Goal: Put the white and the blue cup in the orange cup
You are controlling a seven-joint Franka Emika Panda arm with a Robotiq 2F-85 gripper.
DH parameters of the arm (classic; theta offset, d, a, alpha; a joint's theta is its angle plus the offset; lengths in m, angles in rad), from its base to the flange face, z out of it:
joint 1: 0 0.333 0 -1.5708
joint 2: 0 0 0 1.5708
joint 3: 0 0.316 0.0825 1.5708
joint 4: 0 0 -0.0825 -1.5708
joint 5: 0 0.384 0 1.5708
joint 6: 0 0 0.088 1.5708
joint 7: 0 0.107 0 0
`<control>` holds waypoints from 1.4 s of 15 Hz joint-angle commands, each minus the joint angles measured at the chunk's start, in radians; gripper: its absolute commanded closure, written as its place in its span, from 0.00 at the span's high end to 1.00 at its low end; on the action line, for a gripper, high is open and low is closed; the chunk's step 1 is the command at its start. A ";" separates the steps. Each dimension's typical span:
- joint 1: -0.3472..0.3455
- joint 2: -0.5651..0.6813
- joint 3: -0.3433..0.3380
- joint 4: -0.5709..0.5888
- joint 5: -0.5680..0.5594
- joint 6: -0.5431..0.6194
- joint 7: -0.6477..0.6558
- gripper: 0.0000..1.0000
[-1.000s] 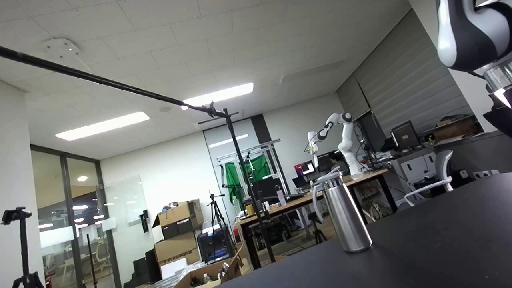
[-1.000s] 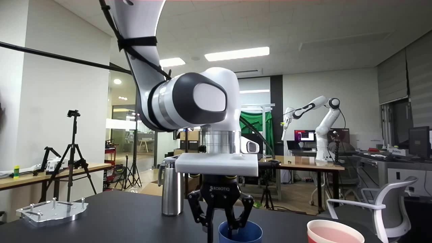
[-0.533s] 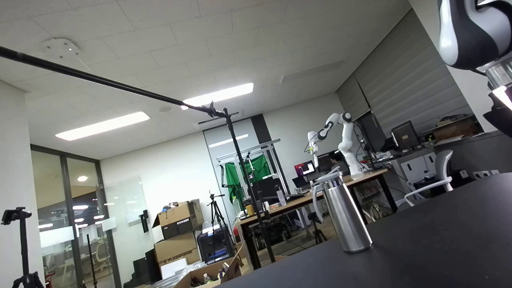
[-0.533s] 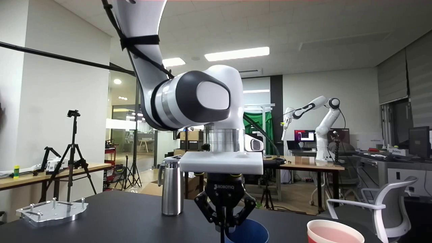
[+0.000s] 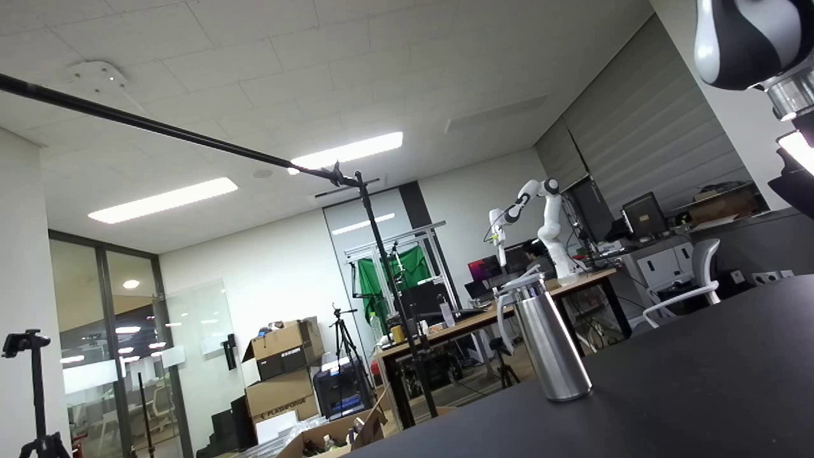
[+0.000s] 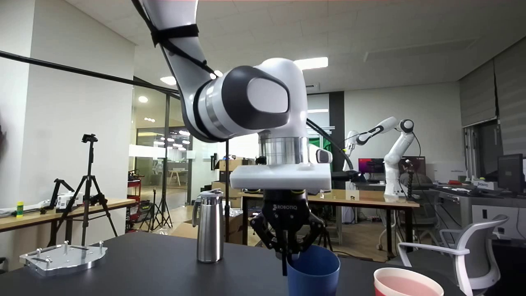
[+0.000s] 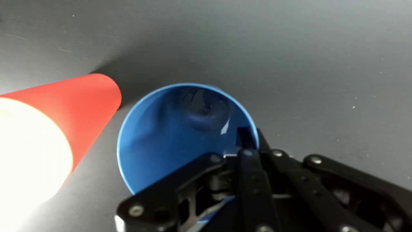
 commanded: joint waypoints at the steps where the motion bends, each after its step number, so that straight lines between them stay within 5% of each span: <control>1: -0.012 -0.076 -0.001 0.026 0.067 -0.099 0.008 0.01; 7: 0.002 -0.168 -0.041 0.096 0.145 -0.219 0.020 0.01; 21: -0.003 -0.116 -0.096 0.356 -0.089 -0.321 0.290 0.01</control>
